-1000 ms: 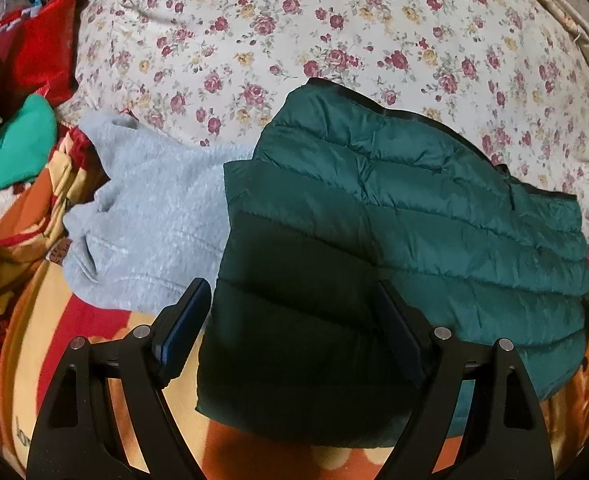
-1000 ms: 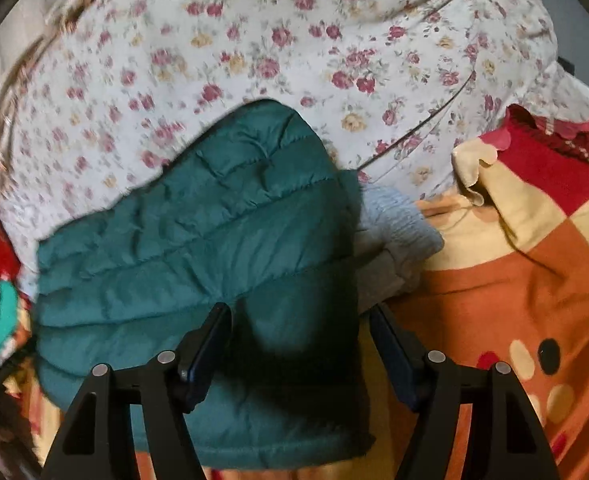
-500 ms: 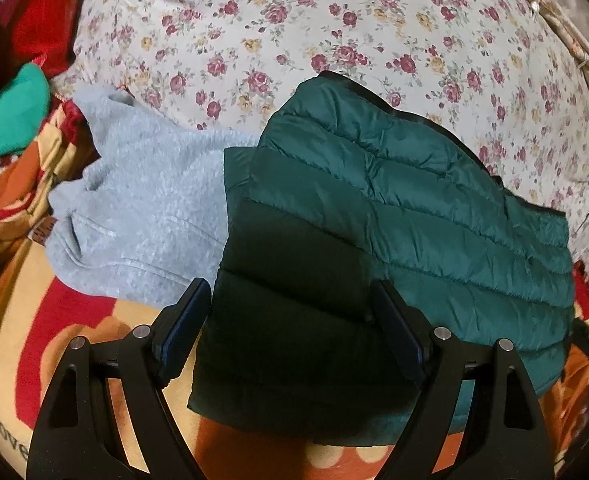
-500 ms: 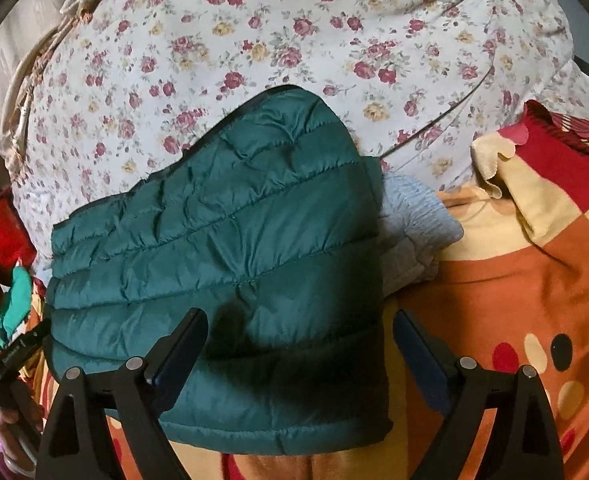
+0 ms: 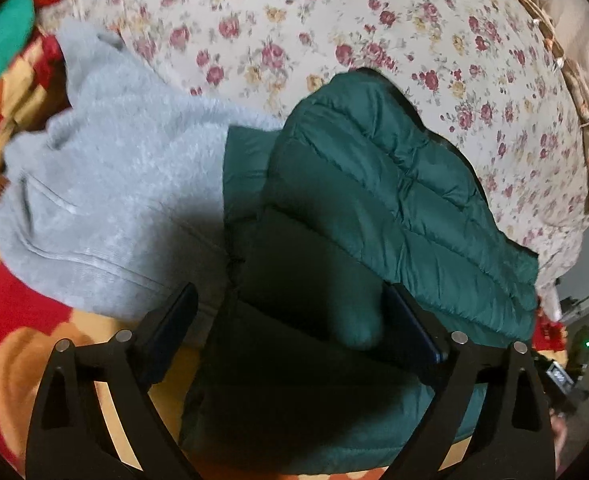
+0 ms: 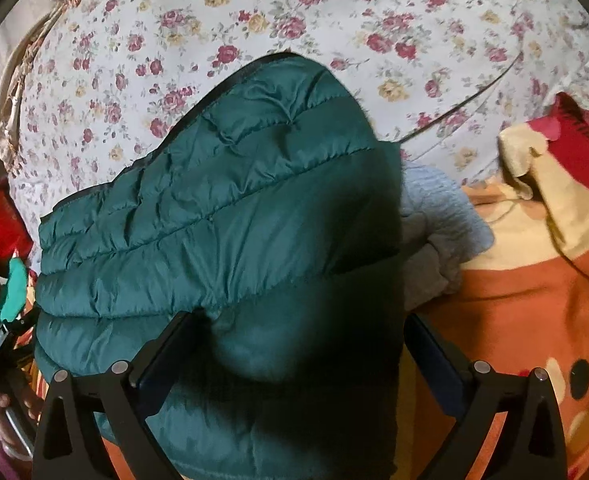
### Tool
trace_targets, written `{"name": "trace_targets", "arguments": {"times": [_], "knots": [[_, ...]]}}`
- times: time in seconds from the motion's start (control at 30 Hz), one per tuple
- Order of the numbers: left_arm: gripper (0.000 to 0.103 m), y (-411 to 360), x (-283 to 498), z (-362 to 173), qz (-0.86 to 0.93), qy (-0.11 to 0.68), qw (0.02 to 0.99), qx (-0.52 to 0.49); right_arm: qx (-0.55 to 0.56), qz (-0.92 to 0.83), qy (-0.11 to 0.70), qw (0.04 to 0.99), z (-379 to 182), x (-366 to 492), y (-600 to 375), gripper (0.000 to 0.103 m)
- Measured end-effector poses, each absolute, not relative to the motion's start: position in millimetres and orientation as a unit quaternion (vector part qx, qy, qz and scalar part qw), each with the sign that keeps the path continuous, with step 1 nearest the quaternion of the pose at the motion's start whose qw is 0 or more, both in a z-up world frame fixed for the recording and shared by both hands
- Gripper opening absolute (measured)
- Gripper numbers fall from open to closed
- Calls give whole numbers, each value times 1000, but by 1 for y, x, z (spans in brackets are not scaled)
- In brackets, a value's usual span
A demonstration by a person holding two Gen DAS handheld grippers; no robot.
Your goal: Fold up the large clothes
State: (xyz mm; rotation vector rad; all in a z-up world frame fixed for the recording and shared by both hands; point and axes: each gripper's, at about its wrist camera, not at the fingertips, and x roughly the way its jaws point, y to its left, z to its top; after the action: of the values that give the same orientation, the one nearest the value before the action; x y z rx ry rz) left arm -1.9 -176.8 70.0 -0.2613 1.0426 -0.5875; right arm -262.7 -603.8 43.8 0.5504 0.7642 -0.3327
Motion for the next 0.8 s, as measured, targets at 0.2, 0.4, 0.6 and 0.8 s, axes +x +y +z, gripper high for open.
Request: {"name": "trace_targets", "arguments": {"times": [0.2, 0.4, 0.6, 0.8], "knots": [[102, -175, 15, 49, -300, 520, 781, -173, 271, -125, 369, 880, 33, -250, -615, 103], [103, -187, 18, 42, -319, 517, 774, -178, 294, -76, 366, 880, 21, -237, -625, 103], [103, -198, 19, 40, -310, 520, 776, -178, 306, -41, 367, 878, 15, -227, -627, 103], [77, -201, 16, 45, -328, 525, 763, -188, 300, -37, 351, 886, 23, -236, -618, 84]]}}
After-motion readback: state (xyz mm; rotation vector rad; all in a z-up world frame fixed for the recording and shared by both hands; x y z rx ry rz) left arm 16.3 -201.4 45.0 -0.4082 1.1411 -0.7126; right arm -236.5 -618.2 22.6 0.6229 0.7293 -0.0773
